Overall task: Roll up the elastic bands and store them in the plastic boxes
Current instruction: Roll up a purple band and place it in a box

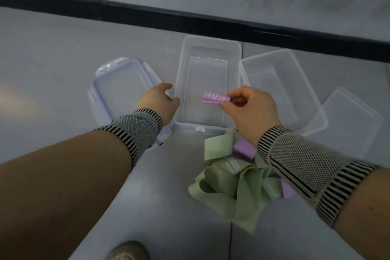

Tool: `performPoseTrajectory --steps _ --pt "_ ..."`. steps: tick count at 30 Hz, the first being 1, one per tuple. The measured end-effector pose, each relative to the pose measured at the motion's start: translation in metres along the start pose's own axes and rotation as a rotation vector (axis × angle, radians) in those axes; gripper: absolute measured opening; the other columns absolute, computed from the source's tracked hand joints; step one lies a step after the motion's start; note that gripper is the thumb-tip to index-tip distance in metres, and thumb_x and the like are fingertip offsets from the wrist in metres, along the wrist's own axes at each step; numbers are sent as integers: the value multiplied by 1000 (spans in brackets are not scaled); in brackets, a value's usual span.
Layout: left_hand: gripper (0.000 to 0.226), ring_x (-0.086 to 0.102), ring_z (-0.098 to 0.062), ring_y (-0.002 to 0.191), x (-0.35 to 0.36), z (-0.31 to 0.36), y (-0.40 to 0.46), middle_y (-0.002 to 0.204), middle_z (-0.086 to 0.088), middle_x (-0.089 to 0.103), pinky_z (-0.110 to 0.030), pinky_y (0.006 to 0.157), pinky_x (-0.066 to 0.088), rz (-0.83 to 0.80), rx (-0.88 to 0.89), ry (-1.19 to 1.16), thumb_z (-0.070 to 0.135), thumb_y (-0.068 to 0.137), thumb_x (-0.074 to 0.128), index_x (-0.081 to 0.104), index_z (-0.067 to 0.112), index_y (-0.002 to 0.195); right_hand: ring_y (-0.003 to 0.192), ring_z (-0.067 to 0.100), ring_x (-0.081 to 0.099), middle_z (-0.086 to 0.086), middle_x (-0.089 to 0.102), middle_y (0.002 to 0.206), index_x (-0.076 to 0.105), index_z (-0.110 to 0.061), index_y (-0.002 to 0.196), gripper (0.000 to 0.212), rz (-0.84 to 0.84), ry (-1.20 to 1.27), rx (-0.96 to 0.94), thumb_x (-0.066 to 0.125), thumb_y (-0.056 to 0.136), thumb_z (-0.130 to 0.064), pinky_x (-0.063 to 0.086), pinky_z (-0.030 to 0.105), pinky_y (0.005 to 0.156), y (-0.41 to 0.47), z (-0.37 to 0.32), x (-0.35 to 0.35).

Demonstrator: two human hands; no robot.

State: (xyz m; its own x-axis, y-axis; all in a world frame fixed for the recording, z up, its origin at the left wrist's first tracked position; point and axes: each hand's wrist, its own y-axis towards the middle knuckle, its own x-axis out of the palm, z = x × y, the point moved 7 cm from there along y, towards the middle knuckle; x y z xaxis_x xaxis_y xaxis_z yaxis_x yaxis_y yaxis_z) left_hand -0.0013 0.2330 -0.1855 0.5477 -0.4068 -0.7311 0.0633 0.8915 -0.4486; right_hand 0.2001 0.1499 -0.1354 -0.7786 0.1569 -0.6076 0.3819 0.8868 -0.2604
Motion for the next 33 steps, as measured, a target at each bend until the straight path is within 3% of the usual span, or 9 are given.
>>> performPoseTrajectory --steps 3,8,11,13,16,19,22,26,33 --pt "45 57 -15 83 1 0 2 73 15 57 -24 85 43 1 67 22 25 88 56 50 24 133 76 3 61 -16 63 77 64 -27 86 11 4 0 14 73 80 -24 51 22 78 17 -2 12" --pt "47 58 -6 63 0 -25 -17 73 15 59 -12 55 43 -14 55 -44 25 86 61 50 29 132 76 0 60 -16 62 80 62 -27 91 13 3 26 36 71 82 -23 48 14 69 39 -9 32" --pt "58 60 -10 75 0 -28 -21 89 11 62 -22 68 48 -18 107 -30 32 84 63 41 29 138 75 -3 59 -17 61 80 62 -26 98 19 -8 34 41 71 82 -24 45 10 65 43 -10 47" --pt "69 60 -17 99 -5 -22 -10 123 3 56 -31 87 49 31 188 -11 39 85 61 29 28 145 76 -1 59 -16 61 81 64 -22 99 19 0 14 14 71 82 -23 48 14 70 46 -11 56" --pt "72 30 -24 137 -14 0 9 155 -1 23 -36 114 23 129 365 173 40 91 50 15 22 150 81 3 60 -11 63 88 64 -19 101 19 12 32 3 70 83 -20 49 16 77 52 -11 69" --pt "72 15 -23 142 -5 8 22 159 5 6 -40 116 21 87 464 390 42 93 43 7 20 151 86 8 62 -5 67 95 65 -17 104 22 69 44 15 70 83 -21 48 20 81 65 -8 75" --pt "73 12 -20 143 5 1 27 159 9 -3 -44 114 25 65 455 444 42 94 41 2 22 151 87 10 63 -3 68 96 65 -17 102 19 105 50 0 69 84 -20 51 24 83 83 -4 84" --pt "71 11 -19 143 9 -4 28 159 9 -1 -44 115 23 79 487 385 40 93 40 2 21 151 87 13 63 -2 67 95 65 -18 99 15 123 22 -50 68 85 -19 54 35 85 111 -5 99" --pt "81 21 -25 141 8 -11 33 158 4 13 -46 113 26 124 547 302 53 78 19 14 18 151 85 13 62 -2 66 95 65 -19 98 14 136 -101 -110 66 86 -24 53 31 83 141 -7 118"
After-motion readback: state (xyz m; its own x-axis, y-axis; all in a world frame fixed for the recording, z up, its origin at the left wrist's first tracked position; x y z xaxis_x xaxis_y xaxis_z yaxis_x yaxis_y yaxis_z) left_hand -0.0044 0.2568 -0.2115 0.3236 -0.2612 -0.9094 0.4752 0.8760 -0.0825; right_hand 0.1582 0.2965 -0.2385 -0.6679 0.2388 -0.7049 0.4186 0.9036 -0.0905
